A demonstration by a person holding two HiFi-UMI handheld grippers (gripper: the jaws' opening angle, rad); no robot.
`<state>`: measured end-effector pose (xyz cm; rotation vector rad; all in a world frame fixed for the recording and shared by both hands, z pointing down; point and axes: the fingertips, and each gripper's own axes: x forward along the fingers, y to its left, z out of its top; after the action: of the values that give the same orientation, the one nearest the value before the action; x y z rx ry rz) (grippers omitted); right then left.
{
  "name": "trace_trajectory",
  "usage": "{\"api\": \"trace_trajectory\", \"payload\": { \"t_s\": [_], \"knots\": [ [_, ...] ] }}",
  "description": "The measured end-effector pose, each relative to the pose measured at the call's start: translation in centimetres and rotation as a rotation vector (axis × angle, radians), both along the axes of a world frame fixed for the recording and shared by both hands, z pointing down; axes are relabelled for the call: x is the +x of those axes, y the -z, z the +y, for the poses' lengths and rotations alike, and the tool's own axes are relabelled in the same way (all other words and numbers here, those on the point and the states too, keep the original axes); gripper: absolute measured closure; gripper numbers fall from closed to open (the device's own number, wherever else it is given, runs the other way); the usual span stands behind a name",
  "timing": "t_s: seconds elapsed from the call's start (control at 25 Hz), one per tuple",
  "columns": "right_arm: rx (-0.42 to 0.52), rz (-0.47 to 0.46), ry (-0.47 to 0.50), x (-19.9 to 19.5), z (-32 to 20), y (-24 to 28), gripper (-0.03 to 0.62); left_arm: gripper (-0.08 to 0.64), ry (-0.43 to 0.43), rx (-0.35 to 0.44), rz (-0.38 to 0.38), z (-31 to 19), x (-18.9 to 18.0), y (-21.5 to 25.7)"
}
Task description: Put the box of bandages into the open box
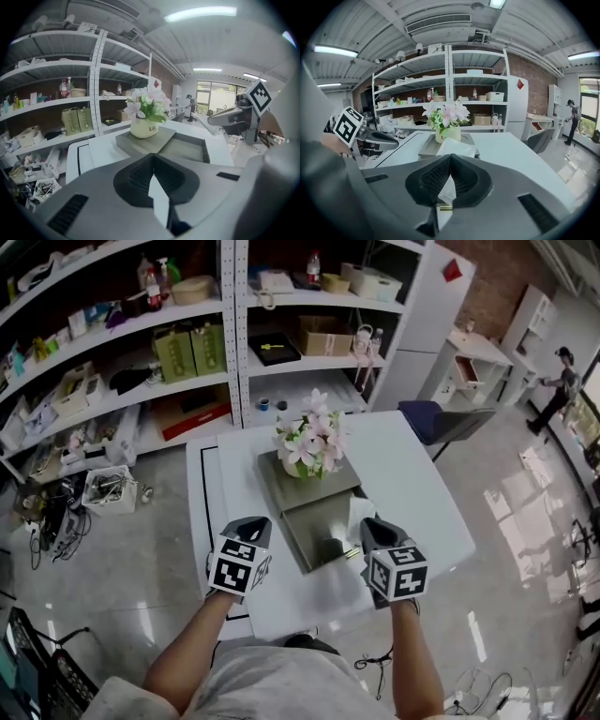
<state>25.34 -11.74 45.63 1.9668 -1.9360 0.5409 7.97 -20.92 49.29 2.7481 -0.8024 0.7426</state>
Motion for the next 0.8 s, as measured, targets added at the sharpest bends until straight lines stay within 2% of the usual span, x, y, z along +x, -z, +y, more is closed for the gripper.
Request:
{"api": "trace_trajectory", "payload": {
  "t_s": [0.36,0.8],
  "knots": [
    [-0.095,0.031,0.177,0.9,-3.0,-3.1,0.586,0.555,0.077,-0.006,-0.017,-0.1,1.0,-1.9],
    [-0.262,0.137,0.427,0.2,-5.3,-7.3,0.586,0.555,0.146,-0.007,-0.016,-0.6,0.4,-2.6]
  ]
}}
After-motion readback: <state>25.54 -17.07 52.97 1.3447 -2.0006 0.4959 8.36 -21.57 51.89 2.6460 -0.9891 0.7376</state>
